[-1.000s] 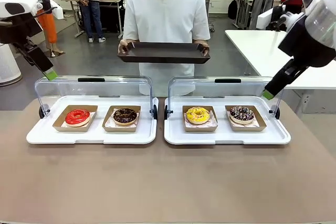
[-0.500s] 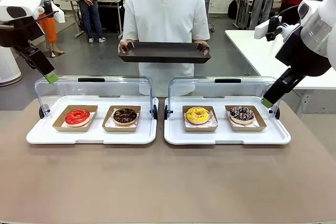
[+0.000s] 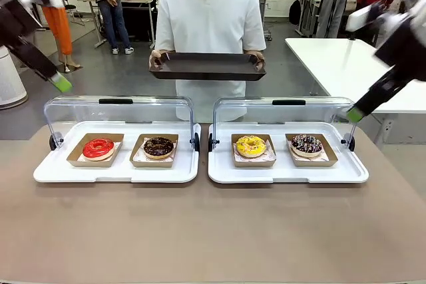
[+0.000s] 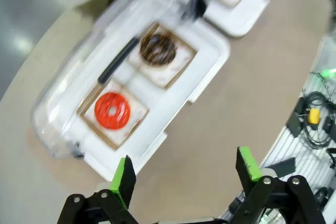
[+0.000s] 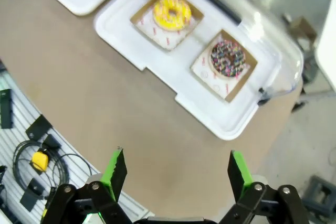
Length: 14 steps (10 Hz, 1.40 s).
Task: Provide the desired donut to the person.
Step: Pick up and lift the Paper togo box containing the Donut pointed at by the person.
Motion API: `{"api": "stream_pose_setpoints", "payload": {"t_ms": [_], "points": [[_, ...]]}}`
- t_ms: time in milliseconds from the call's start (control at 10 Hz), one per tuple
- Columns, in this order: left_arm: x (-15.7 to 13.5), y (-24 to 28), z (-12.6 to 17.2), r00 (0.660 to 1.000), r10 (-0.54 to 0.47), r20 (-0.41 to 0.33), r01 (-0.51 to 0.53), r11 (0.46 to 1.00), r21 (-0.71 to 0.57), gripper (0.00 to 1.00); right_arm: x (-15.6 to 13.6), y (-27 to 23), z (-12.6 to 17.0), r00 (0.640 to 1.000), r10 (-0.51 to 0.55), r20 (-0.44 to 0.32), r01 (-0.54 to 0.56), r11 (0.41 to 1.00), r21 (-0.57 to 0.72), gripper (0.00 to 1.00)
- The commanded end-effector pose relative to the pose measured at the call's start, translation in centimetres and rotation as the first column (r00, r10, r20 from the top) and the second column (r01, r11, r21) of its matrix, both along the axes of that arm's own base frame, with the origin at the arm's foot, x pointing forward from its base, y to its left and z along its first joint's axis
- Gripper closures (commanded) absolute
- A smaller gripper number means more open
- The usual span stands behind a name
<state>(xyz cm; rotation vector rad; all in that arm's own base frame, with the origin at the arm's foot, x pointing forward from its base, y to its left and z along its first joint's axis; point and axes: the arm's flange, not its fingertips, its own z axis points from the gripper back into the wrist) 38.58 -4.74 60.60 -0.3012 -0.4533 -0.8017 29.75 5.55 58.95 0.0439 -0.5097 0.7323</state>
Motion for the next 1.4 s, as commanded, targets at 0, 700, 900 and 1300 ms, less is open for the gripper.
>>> {"api": "stream_pose_setpoints", "payload": {"t_ms": [0,700,900,1300], "points": [[0.4,4.2,2.4,0.974,-0.224,0.029,0.225,0.952,-0.205,0.00,2.1,-6.6,2.0,0.976,0.220,-0.002,-0.209,0.932,0.295,0.00],[4.2,13.0,1.7,0.855,-0.349,0.383,0.505,0.725,-0.469,0.00,9.8,-17.6,2.3,0.764,0.580,0.284,-0.598,0.468,0.651,0.00],[3.5,15.3,0.8,0.844,-0.324,0.428,0.512,0.723,-0.463,0.00,10.1,-19.3,0.3,0.853,0.474,0.221,-0.492,0.584,0.646,0.00],[2.6,18.3,-1.4,0.854,-0.321,0.410,0.496,0.741,-0.453,0.00,9.4,-21.9,-3.1,0.907,0.392,0.156,-0.395,0.662,0.637,0.00]]}}
